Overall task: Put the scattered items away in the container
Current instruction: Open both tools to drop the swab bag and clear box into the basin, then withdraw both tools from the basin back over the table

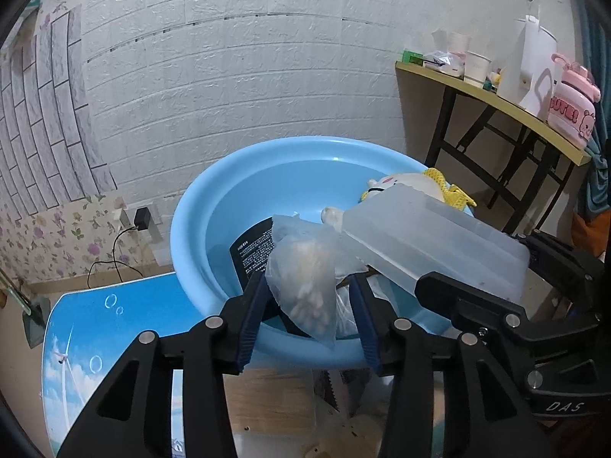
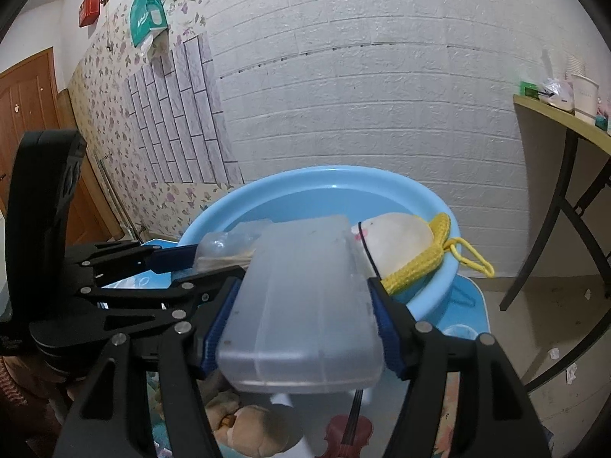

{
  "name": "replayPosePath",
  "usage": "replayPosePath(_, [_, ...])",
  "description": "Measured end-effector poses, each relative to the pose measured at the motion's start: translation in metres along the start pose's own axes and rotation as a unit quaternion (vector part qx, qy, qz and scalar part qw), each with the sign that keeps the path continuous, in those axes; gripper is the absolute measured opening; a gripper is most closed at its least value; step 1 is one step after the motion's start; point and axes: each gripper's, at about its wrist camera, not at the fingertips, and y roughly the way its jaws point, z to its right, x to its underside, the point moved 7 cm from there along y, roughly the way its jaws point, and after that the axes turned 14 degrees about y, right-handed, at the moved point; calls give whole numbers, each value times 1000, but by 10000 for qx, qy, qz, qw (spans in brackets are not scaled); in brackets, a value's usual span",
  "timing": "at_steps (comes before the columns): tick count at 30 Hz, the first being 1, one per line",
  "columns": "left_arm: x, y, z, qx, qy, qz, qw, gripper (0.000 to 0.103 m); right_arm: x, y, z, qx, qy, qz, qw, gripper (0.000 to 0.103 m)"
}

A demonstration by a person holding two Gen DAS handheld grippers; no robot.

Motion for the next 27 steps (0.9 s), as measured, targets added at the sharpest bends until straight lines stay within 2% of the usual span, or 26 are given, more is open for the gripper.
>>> replayPosePath(10, [0, -13, 1, 127, -97, 110, 9998, 49, -2, -13, 1, 6, 13, 177, 9998, 66])
replayPosePath(20, [-2, -18, 4, 73, -66, 129, 9999, 50, -7, -22, 14, -38, 295, 324, 9990, 66])
replayPosePath(27, [3, -22, 4, 53, -64, 100, 9999, 50, -4, -25, 17, -54, 370, 272, 9989, 66])
